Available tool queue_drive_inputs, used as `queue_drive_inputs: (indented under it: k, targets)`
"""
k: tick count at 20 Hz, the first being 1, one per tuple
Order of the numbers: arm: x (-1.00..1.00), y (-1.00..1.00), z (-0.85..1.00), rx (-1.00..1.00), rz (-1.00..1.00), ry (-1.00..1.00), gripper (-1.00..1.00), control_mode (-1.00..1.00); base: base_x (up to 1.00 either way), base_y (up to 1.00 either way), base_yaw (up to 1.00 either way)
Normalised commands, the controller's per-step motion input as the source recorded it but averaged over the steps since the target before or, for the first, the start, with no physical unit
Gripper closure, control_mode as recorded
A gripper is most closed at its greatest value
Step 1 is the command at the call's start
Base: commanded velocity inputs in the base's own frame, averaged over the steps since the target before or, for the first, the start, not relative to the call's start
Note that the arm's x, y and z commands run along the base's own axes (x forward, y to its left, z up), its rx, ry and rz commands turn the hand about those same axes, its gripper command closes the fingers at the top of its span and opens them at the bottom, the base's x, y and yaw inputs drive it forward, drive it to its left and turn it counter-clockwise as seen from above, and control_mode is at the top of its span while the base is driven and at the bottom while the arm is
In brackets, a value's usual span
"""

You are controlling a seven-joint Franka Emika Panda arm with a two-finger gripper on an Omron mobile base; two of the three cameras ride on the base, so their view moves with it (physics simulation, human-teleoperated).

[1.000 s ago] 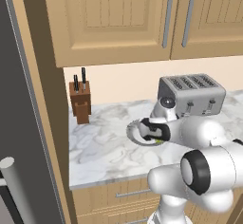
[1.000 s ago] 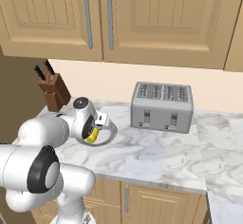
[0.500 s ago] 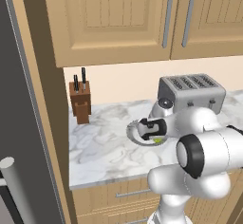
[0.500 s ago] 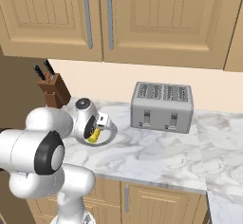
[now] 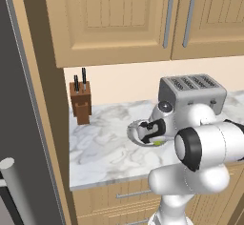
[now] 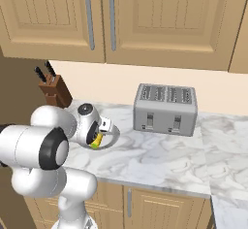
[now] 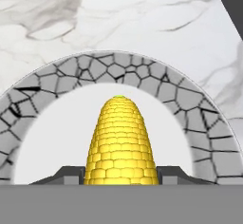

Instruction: Pick corn from the fridge and place it on the plate on the counter.

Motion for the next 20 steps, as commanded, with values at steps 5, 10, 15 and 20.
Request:
queue_drive_inputs:
  k: [5, 10, 15, 20]
  targets:
    - [0.37, 0.0, 0.0, 0.0, 0.0, 0.0, 1.0, -1.0, 0.0, 0.0, 0.0]
    - [0.21, 0.0, -0.1, 0.0, 0.0, 0.0, 1.0, -1.0, 0.0, 0.0, 0.0]
    - [0.05, 0.0, -0.3, 0.0, 0.0, -0.02, 1.0, -1.0, 0.0, 0.0, 0.0]
    - [0.03, 0.0, -0.1, 0.0, 0.0, -0.01, 1.0, -1.0, 0.0, 0.0, 0.0]
